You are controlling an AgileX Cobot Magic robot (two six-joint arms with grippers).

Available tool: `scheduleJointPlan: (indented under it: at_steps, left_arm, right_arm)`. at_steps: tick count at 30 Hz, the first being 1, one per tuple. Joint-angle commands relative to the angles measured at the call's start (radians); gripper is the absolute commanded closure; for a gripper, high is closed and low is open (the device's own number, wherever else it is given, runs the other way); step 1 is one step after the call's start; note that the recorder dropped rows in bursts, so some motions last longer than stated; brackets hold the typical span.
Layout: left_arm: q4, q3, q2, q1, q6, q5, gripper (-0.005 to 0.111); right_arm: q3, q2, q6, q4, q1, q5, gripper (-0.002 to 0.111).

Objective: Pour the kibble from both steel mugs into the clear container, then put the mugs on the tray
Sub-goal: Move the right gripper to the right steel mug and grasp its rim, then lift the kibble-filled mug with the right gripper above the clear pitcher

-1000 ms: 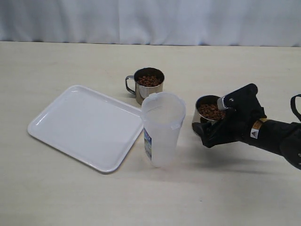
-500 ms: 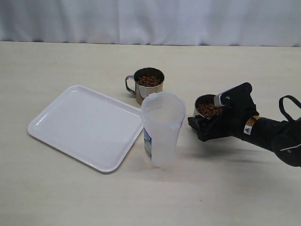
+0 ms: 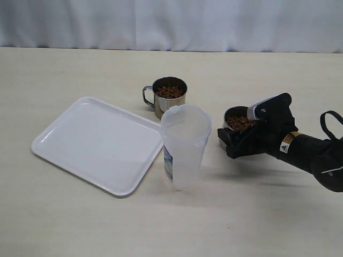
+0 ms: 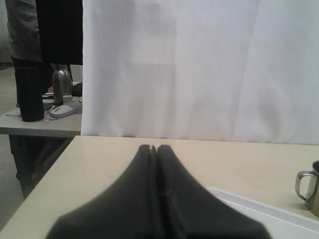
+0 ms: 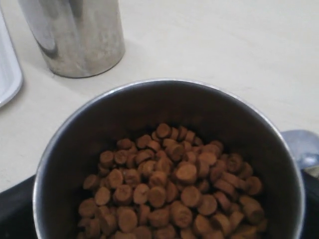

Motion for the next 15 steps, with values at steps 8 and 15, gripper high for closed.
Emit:
scheduleJointPlan:
  at_steps: [8, 15]
  left_arm:
    - [-0.004, 0.003, 0.000, -0.001, 0.001, -0.010, 0.107]
    - [-0.004, 0.003, 0.000, -0.001, 0.001, -0.010, 0.107]
  right_arm:
    - [0.003, 0.003, -0.004, 0.065, -0.007, 0.026, 0.103]
    - [0.024, -0.079, -0.004, -0.005, -0.007, 0.017, 0.103]
